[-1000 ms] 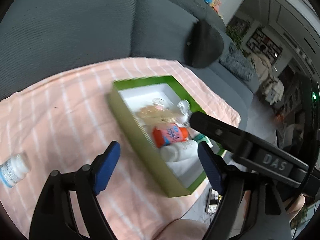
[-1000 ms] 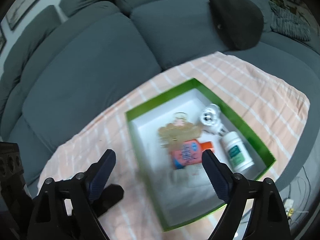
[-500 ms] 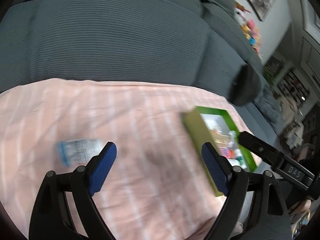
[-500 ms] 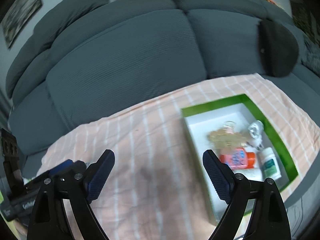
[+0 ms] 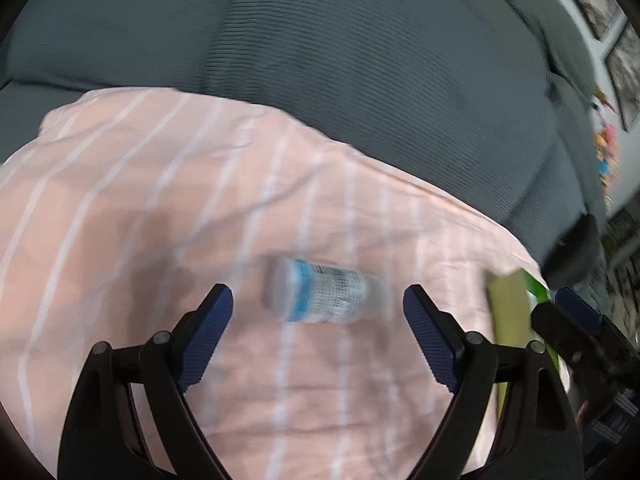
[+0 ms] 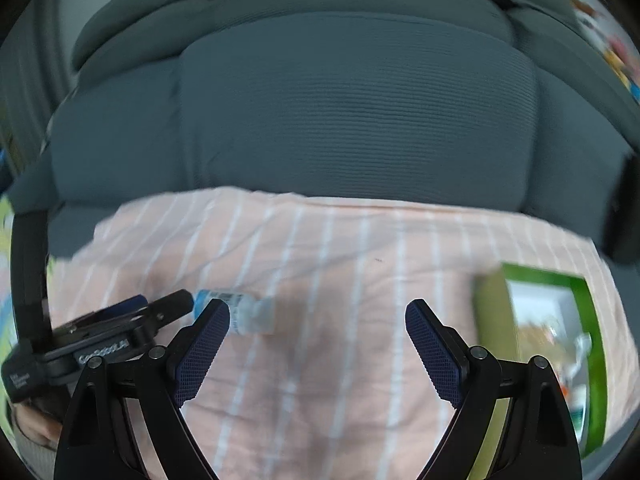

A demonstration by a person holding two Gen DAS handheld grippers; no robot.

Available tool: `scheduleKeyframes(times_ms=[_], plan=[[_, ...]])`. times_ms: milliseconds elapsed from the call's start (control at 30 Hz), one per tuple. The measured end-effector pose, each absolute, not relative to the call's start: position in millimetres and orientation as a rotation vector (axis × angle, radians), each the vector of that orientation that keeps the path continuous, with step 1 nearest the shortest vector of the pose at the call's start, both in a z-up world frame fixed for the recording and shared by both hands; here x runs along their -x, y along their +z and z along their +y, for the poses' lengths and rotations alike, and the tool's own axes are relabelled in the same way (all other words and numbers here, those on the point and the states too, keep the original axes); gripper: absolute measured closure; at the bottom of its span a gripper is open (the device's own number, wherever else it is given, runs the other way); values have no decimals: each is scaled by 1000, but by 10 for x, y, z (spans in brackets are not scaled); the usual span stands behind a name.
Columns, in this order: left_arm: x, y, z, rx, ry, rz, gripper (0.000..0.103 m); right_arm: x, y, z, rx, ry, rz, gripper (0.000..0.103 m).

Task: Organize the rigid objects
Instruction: 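Move the open right gripper back to the small blue-labelled bottle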

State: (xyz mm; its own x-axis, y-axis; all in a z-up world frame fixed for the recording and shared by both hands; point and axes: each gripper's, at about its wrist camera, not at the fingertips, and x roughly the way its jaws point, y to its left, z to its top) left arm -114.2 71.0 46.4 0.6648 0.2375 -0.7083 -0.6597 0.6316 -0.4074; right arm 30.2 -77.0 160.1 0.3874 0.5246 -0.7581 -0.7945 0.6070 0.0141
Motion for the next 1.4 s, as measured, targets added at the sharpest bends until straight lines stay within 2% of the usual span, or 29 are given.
scheduleKeyframes(times_ms=[267,333,433,867,1000,1400], plan=[[1389,358,976,816,689,639,16,-245,1151,-102,615,994,829,14],[1437,339,1022,838,713,637,16,-233,1057,26,664,1017,843,26],[1468,316,1068,870,740,641,16,-216,878,218,747,1058,896,35],[1476,259,1115,918,752,652,16,-64,501,626,889,1247,941,35],[1477,258,1116,913,761,656,17,6,437,656,930,1234,901,36],[1557,232,1169,964,777,632,17,-122,374,712,835,1180,968,41]])
